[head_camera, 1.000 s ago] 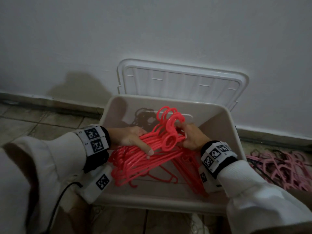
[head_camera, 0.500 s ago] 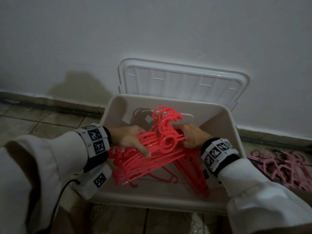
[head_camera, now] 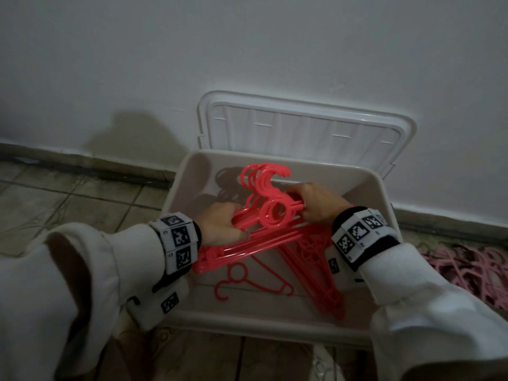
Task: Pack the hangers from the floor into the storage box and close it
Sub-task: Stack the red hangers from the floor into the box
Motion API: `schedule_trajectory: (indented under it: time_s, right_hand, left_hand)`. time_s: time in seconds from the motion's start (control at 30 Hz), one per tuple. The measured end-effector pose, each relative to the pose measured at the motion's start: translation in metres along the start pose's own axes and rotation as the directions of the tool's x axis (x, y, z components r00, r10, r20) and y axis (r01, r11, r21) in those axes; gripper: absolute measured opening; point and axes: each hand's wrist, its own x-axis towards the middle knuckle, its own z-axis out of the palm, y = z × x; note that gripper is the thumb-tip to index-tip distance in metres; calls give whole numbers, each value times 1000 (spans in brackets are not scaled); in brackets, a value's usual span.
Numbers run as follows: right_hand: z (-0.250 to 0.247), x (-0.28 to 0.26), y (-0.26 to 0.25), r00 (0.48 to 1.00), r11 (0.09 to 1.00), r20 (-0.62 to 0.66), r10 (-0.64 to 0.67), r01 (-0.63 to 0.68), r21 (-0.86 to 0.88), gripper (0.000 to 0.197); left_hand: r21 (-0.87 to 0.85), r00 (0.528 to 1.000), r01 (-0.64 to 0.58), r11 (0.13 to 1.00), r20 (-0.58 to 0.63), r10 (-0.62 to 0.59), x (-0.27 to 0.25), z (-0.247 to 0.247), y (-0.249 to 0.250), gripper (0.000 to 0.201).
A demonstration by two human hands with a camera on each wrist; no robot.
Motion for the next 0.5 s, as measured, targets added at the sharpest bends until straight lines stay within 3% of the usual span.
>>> schedule_trajectory:
  time_s: [0.1, 0.2, 0.27, 0.37, 0.43, 0.5]
  right_hand:
    - [-1, 5, -1, 998, 999, -38, 47, -47, 23, 57]
    - [1, 12, 1, 993, 992, 55, 109, -112, 57, 92]
    - [-11, 15, 4, 965, 978, 157, 208, -205, -34, 97]
    - [-44, 15, 4, 900, 919, 262, 349, -274, -282, 60]
    - [-50, 18, 8, 865, 927, 374, 335, -231, -296, 23]
    - [-28, 29, 11, 783, 957, 560, 270, -157, -242, 10]
  left_hand:
    - [-90, 994, 76, 993, -76, -83, 3, 1, 0, 24]
    - [-122, 987, 124, 985, -86, -135, 4, -1, -8, 4]
    - [-125, 981, 158, 980, -96, -170, 2, -4, -15, 14]
    - [-118, 969, 209, 971, -110, -222, 3, -5, -26, 17]
    - [-100, 953, 265, 959, -122, -276, 5, -5, -32, 27]
    - [-101, 942, 303, 948, -120, -314, 7, -4, -38, 31]
